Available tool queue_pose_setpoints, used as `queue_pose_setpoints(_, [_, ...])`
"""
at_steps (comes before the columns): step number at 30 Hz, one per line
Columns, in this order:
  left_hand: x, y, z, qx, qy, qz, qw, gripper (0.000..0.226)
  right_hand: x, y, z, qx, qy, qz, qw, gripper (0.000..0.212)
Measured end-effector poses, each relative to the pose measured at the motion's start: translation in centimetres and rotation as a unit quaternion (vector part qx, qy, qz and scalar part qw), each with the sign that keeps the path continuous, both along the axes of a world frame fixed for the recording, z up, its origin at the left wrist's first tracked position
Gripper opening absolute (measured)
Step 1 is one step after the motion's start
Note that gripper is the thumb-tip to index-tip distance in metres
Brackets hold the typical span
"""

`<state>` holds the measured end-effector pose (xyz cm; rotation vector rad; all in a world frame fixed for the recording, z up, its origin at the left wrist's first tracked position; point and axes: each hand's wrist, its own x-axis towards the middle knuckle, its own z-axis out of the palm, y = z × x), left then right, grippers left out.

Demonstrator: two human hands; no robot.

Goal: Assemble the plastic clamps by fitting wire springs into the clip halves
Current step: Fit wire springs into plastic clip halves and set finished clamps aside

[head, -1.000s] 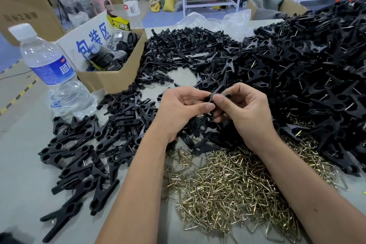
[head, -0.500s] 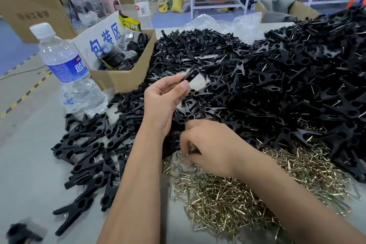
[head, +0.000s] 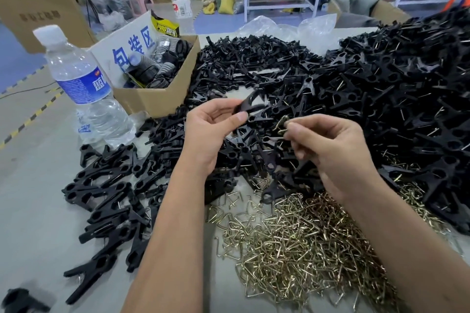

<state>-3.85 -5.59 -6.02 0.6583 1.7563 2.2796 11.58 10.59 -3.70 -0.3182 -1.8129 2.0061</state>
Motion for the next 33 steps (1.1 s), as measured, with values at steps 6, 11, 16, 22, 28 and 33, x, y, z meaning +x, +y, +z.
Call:
queue_pose_setpoints(6, [1.1,1.0,0.0,-0.060,0.065,-0.077,0.993,0.032,-0.4,-0.3,-0.8,-0.175,0.022,-0.118,0.977,0.016])
queue_pose_setpoints(11, [2.2,2.1,0.1,-0.067,0.082,-0.109,0.988,0.033,-0.6,-0.3,-1.2,-0.193,0.007,-0.132,0.972,0.012])
queue_pose_setpoints(16, [2.2,2.1,-0.1,-0.066,0.087,-0.120,0.987,0.030,-0.8,-0.2,-1.7,-0.185,-0.009,-0.128,0.974,0.010])
queue_pose_setpoints(22, [0.3,0.3,0.1,-0.019,0.044,0.036,0.998,0.031,-0.5,0.0,-1.8,-0.122,-0.016,-0.133,0.984,0.012])
queue_pose_setpoints(28, [-0.4,-1.0,0.6,0.102,-0.014,0.068,0.992,0.025,-0.4,-2.8,-1.0,0.211,-0.062,0.142,0.965,0.016])
queue_pose_setpoints(33, [-0.7,-1.2,0.6,0.115,-0.028,0.055,0.991,0.023,-0.4,-3.7,-0.7,0.624,-0.102,0.215,0.744,0.024])
